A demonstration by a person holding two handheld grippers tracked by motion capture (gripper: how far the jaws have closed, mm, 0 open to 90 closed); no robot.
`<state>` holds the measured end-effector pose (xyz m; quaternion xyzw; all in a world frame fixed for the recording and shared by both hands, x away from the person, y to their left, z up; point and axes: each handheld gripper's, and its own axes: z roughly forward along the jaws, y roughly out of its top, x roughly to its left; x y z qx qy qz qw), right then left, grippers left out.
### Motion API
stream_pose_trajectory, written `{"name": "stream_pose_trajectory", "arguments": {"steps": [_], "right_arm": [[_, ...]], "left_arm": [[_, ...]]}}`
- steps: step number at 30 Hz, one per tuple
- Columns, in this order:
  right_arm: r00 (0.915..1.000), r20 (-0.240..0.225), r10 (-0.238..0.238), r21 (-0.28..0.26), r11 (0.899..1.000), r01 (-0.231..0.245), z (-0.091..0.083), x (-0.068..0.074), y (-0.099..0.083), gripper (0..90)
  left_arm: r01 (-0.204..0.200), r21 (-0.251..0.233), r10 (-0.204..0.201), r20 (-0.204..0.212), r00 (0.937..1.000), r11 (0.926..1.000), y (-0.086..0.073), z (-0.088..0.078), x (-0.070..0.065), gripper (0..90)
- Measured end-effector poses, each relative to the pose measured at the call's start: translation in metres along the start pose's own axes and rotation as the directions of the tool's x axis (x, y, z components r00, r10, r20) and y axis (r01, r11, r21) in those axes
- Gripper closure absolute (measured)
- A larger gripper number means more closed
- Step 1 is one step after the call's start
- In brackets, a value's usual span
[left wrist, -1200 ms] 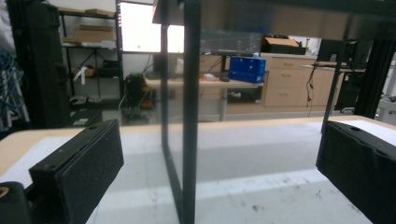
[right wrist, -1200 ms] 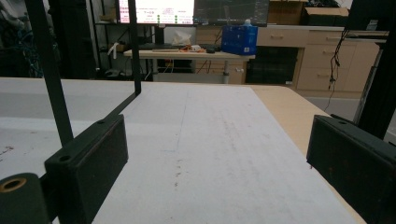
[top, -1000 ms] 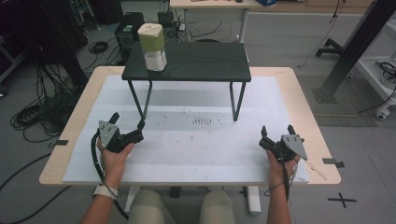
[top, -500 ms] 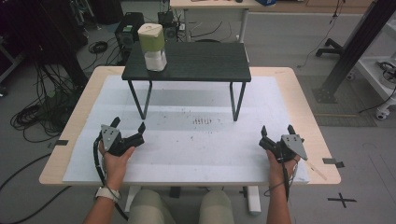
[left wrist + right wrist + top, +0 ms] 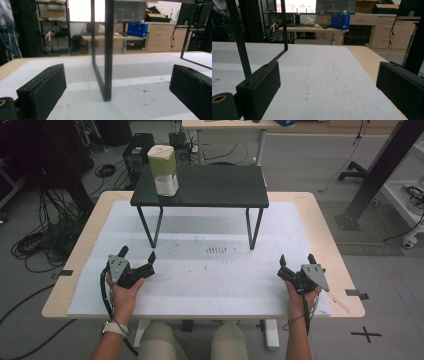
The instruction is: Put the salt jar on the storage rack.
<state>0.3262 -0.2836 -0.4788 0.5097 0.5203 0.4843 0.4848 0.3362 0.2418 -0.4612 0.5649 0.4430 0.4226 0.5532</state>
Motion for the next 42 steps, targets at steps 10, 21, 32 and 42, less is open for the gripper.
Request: {"name": "stream_pose_trajectory", "arguments": {"steps": [10,21,32,42], "right_arm": [[1.0000,-0.001,-0.003,-0.005,1.000,0.003,-0.0002,0.0000,-0.0002,5.5],[1.0000,0.000,-0.005,-0.006,1.000,0.005,-0.0003,0.0002,-0.0002,5.5],[1.0000,-0.001,-0.005,-0.006,1.000,0.005,-0.0003,0.0002,-0.0002,5.4],[1.0000,-0.001,-0.003,-0.007,1.000,0.003,-0.0006,0.0002,-0.0003,5.4]], "left_arm": [[-0.006,-0.005,0.006,-0.004,1.0000,1.0000,-0.0003,-0.0004,-0.0009,1.2],[-0.007,-0.007,0.007,-0.005,1.0000,1.0000,-0.0004,-0.0007,-0.0009,1.5],[-0.007,-0.008,0.007,-0.005,1.0000,0.9999,-0.0004,-0.0007,-0.0010,1.7],[-0.007,-0.008,0.007,-0.006,1.0000,0.9999,-0.0004,-0.0008,-0.0009,1.7]]}}
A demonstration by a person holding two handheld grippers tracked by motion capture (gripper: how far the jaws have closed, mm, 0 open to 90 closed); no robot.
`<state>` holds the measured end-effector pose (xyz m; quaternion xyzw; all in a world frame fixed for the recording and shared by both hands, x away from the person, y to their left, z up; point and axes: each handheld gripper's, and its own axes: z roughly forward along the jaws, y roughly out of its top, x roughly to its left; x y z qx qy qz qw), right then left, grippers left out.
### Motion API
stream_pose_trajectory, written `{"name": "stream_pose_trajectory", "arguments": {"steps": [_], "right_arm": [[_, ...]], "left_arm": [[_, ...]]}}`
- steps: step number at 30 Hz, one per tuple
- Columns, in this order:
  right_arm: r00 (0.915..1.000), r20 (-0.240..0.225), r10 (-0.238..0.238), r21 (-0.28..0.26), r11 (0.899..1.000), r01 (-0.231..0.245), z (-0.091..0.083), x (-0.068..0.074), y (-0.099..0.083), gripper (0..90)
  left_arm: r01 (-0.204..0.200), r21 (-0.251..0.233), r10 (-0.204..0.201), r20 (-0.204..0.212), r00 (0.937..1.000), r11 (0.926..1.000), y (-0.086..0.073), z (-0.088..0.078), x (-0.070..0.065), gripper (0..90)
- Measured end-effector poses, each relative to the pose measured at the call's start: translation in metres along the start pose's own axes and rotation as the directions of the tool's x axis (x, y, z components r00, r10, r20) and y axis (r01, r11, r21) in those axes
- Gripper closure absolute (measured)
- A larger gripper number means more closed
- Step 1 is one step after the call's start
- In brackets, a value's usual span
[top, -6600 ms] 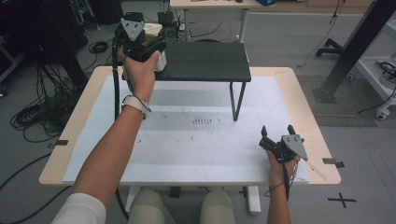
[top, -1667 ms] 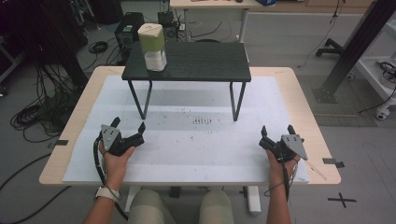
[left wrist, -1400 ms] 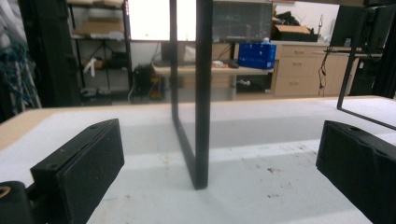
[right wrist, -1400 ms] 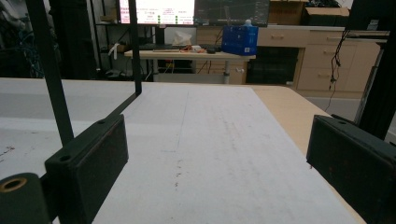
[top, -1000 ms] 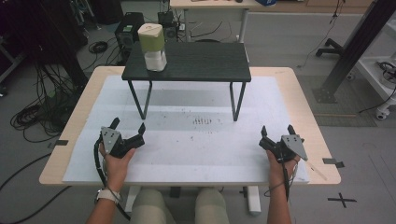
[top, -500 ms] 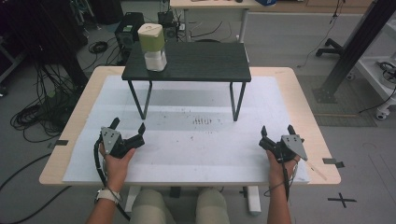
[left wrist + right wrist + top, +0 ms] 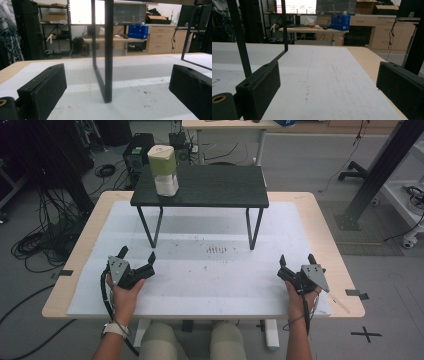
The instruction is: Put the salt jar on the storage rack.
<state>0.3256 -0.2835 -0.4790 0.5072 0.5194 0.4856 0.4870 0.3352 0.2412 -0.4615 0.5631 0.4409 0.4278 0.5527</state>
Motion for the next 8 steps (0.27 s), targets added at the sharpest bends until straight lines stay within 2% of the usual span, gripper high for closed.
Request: {"name": "stream_pose_trajectory", "arguments": {"steps": [8], "right_arm": [[1.0000,0.000,0.003,-0.001,1.000,-0.003,-0.0002,0.0001,-0.0001,5.4]], "left_arm": [[0.001,0.000,-0.001,0.000,1.0000,1.0000,0.0000,0.0000,0.0000,1.6]]}}
